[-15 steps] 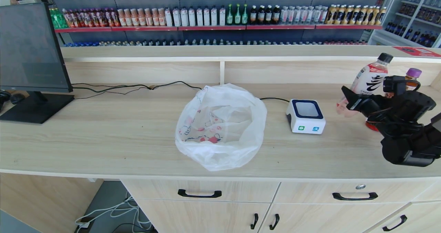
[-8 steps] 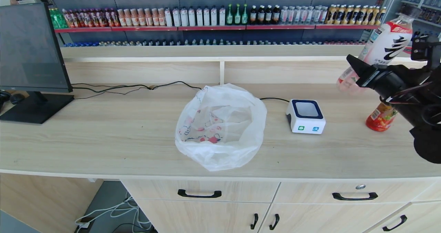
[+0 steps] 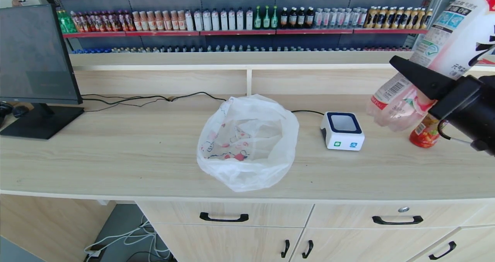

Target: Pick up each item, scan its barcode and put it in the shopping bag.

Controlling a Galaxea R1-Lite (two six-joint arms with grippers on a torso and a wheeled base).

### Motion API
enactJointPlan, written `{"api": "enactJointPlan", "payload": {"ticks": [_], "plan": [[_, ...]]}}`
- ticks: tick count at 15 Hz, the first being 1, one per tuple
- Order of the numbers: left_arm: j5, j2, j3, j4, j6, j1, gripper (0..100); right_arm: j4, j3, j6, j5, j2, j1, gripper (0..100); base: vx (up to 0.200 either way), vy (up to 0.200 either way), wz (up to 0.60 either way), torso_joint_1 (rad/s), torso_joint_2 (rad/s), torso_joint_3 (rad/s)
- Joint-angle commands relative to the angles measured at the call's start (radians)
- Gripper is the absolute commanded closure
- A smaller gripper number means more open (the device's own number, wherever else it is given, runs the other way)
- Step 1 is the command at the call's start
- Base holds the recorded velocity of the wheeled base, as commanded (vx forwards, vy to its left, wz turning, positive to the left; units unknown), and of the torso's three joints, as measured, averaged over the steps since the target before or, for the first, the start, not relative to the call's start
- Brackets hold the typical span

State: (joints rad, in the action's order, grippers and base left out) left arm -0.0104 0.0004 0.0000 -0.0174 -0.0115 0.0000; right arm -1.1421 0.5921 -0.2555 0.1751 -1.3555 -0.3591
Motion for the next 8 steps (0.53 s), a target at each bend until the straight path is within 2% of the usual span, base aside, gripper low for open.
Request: {"api": "enactJointPlan", "payload": {"ticks": [1,2,4,5,6,8], "plan": [[0.000,0.000,0.000,-0.001,0.001,0.000,0,0.001,-0.028,-0.071,0.006,0.084,-0.158,100,0.000,0.000,0.00,0.000,0.00,0.000],[0.000,0.000,0.000,-0.001,-0.001,0.000,0,0.019,-0.017,-0.080,0.027,0.095,-0.248,100,0.000,0.000,0.00,0.000,0.00,0.000],[0.000,0.000,0.000,-0.002,-0.004,0.000,0,0.085,-0.006,-0.082,0.138,0.098,-0.342,100,0.000,0.000,0.00,0.000,0.00,0.000],[0.000,0.000,0.000,-0.002,-0.016,0.000,0,0.090,-0.017,-0.100,0.196,0.096,-0.379,100,0.000,0.000,0.00,0.000,0.00,0.000],[0.000,0.000,0.000,-0.002,-0.027,0.000,0,0.090,-0.020,-0.143,0.225,0.093,-0.416,100,0.000,0.000,0.00,0.000,0.00,0.000],[0.000,0.000,0.000,-0.001,-0.027,0.000,0,0.090,-0.020,-0.214,0.228,0.093,-0.495,100,0.000,0.000,0.00,0.000,0.00,0.000]]}}
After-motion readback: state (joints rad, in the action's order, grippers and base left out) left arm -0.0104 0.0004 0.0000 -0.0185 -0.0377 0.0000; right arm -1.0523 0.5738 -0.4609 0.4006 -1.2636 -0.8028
